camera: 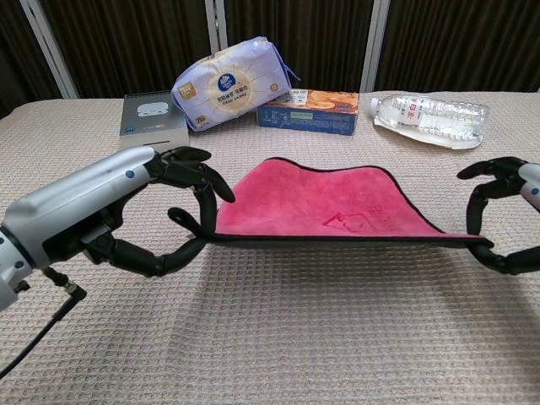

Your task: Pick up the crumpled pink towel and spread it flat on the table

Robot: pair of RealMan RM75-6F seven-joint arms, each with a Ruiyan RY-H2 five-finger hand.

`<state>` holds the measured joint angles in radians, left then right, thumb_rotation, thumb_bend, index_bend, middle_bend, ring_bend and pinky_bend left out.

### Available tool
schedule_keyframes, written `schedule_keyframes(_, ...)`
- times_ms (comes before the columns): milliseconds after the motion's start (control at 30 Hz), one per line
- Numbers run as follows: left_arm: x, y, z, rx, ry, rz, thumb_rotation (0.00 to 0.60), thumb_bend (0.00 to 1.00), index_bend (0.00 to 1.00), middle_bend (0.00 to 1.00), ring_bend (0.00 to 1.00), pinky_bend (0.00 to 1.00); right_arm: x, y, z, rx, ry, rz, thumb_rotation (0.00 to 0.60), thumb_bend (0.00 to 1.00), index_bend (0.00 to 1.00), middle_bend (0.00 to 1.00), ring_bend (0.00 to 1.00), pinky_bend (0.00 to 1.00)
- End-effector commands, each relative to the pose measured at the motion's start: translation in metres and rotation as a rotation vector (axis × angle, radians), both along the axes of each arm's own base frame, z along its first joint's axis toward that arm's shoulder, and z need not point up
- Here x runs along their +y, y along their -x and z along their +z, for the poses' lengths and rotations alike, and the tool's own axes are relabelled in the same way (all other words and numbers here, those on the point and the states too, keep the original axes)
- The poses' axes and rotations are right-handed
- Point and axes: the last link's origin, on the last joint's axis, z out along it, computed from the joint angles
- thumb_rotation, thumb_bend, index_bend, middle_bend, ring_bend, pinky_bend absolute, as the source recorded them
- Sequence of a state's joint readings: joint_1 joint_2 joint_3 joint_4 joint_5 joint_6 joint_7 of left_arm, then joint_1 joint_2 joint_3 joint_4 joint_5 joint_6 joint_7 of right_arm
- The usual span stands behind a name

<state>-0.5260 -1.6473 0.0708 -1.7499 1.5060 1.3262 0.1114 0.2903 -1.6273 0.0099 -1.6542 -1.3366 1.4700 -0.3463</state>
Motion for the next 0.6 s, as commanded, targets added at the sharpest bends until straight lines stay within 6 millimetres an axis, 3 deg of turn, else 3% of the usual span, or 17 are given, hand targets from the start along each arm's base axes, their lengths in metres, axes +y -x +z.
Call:
schedule_keyframes(33, -0.001, 0.004, 0.002, 0.000, 0.003, 0.005, 0.600, 0.48, 0.56, 0.26, 0.03, 0.05, 0.003, 0.000, -0.002, 0.001, -0.006, -0.003, 0.600, 0.47, 0.71, 0.18, 0.00, 0.00)
schedule_keyframes(600, -0.004, 0.022, 0.012, 0.008, 0.005, 0.014, 0.600, 0.48, 0.56, 0.26, 0.03, 0.05, 0.021, -0.010, -0.018, 0.003, -0.044, 0.028, 0.600, 0.47, 0.71, 0.18, 0.00, 0.00)
